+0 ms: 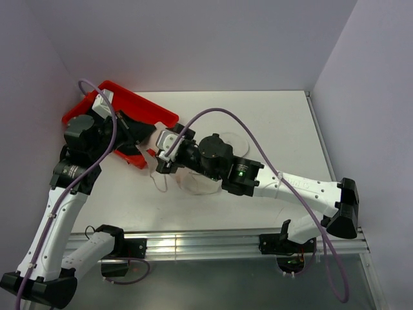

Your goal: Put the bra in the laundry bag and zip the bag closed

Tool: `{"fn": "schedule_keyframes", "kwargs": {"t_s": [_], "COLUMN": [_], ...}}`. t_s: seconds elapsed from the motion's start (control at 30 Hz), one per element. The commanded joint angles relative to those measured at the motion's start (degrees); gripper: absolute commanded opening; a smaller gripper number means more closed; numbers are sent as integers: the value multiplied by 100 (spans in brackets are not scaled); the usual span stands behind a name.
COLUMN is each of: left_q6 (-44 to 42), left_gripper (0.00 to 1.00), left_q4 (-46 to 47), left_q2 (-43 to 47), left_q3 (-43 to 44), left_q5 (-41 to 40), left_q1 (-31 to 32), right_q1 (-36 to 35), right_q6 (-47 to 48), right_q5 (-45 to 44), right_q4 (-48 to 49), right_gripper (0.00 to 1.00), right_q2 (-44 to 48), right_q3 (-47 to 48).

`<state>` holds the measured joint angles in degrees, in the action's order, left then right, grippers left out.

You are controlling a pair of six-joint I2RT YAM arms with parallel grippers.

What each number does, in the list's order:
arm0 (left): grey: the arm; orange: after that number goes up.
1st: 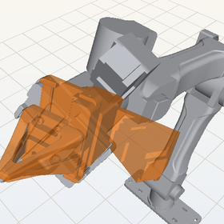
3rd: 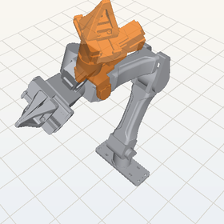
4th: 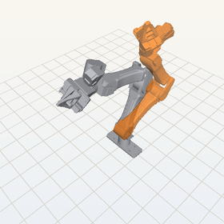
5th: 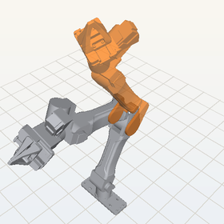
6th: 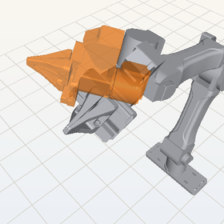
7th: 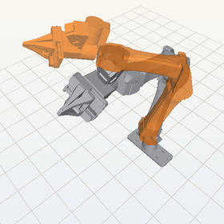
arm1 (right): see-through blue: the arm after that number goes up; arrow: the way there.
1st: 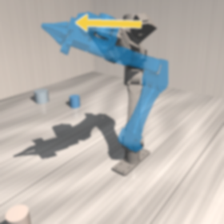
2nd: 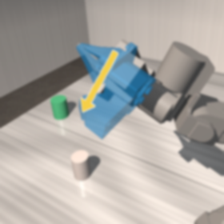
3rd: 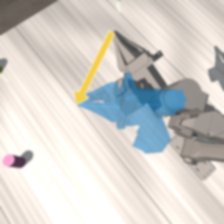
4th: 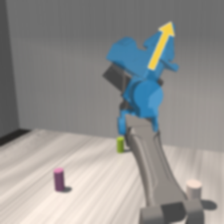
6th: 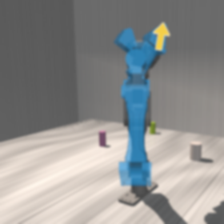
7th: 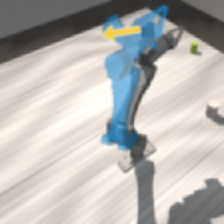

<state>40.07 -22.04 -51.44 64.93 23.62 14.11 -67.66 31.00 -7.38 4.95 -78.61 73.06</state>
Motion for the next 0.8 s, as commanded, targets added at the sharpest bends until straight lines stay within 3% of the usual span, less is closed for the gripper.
{"fn": "schedule_keyframes", "kwargs": {"t_s": [0.0,0.17,0.27,0.3,0.4,0.47,0.5,0.57,0.67,0.77], "left_q6": [80,123,141,132,150,167,159,28,-297,-448], "left_gripper": [0,0,0,0,4,20,38,58,70,74], "left_q4": [148,139,156,156,200,262,288,324,52,208], "left_q2": [125,125,143,160,196,204,257,354,547,1029], "left_q3": [11,-15,-24,-15,20,81,169,388,643,417], "left_q5": [178,240,266,258,380,564,617,575,311,310], "left_q1": [92,180,233,250,259,259,259,259,250,259], "right_q1": [-63,-63,-63,-63,-46,-20,42,130,428,823], "right_q6": [222,143,2,-111,-479,-656,-814,-981,-1464,-2044], "right_q5": [-335,-256,-247,-238,-107,16,52,200,499,1035], "right_q4": [392,621,813,867,1060,1061,1008,850,692,393], "right_gripper": [86,71,42,22,0,0,0,0,0,0], "right_q2": [-120,-102,-50,-15,109,144,153,223,442,653], "right_q3": [209,174,95,60,-81,-107,-107,-107,-125,6]}}
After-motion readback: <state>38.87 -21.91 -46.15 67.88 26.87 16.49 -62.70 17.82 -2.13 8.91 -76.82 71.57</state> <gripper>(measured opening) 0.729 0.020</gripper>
